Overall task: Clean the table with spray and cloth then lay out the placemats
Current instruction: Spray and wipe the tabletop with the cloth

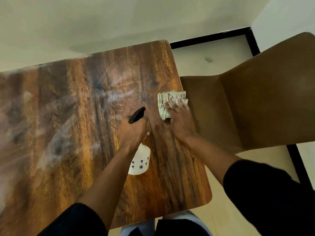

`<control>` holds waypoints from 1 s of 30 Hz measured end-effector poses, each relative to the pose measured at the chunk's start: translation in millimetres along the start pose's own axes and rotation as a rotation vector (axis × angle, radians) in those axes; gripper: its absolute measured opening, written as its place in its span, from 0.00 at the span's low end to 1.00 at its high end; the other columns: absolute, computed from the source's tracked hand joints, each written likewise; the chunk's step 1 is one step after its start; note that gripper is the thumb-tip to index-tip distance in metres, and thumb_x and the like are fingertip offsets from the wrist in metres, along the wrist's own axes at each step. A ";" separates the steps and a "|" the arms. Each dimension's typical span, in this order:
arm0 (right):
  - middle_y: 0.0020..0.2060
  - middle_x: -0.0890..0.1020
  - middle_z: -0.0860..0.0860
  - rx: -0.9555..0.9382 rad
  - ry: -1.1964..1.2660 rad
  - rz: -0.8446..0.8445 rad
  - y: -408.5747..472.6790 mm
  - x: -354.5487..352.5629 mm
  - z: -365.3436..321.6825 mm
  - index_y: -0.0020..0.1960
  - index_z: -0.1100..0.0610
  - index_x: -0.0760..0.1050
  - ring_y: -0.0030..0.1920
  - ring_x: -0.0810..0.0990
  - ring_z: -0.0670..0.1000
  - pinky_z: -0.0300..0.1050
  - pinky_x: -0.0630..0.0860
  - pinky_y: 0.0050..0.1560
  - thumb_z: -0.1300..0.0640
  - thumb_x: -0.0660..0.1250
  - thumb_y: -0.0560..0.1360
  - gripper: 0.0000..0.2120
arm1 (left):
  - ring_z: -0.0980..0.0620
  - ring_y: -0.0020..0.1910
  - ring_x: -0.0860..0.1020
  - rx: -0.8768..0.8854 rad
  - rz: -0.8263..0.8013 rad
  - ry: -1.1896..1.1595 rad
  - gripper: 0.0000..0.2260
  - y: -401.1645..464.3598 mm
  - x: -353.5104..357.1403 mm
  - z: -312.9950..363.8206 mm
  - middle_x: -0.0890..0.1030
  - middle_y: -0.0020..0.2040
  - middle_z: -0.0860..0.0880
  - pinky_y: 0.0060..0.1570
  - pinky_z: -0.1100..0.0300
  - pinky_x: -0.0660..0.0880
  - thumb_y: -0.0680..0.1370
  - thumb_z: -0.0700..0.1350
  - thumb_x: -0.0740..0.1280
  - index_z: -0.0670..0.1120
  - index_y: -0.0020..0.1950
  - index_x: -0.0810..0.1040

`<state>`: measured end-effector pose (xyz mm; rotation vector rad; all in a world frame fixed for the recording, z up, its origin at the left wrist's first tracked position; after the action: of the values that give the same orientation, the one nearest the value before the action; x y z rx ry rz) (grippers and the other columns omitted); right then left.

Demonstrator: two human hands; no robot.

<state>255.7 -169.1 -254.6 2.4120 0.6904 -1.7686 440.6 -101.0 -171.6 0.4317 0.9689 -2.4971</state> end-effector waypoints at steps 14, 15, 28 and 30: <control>0.83 0.52 0.49 0.084 0.025 0.028 81.6 -23.9 -0.7 0.83 0.49 0.52 0.82 0.45 0.58 0.54 0.48 0.80 0.61 0.60 0.81 0.34 | 0.44 0.34 0.87 -0.075 -0.065 -0.056 0.11 19.8 15.1 3.1 0.83 0.30 0.46 0.39 0.52 0.80 0.77 0.46 0.70 0.39 0.43 0.84; 0.83 0.53 0.50 0.096 0.055 0.036 63.5 -20.6 0.2 0.83 0.50 0.53 0.82 0.46 0.58 0.54 0.48 0.80 0.60 0.59 0.81 0.32 | 0.44 0.34 0.88 -0.063 -0.071 -0.049 0.11 19.9 15.8 5.3 0.84 0.30 0.46 0.40 0.51 0.82 0.78 0.46 0.70 0.38 0.43 0.84; 0.83 0.40 0.50 0.211 0.081 -0.003 -85.7 15.2 -3.2 0.84 0.49 0.42 0.81 0.34 0.58 0.54 0.37 0.78 0.58 0.61 0.79 0.40 | 0.47 0.32 0.86 -0.059 -0.104 -0.046 0.10 35.8 21.8 26.7 0.83 0.34 0.43 0.37 0.55 0.79 0.80 0.42 0.70 0.36 0.48 0.86; 0.83 0.39 0.50 0.181 0.086 -0.009 -64.0 8.0 -1.1 0.84 0.50 0.41 0.81 0.34 0.59 0.56 0.39 0.79 0.58 0.59 0.80 0.39 | 0.46 0.33 0.86 -0.065 -0.111 -0.045 0.09 41.3 22.1 26.3 0.83 0.34 0.44 0.37 0.54 0.79 0.79 0.43 0.70 0.37 0.48 0.86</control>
<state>233.3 -108.9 -248.7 2.6191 0.5726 -1.8125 438.4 -152.9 -185.6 0.3077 1.0803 -2.5534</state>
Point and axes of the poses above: each hand's wrist, its own y-axis towards the middle knuckle, its own x-axis out of the palm, z = x × y, the point moved 2 cm from there along y, towards the middle knuckle
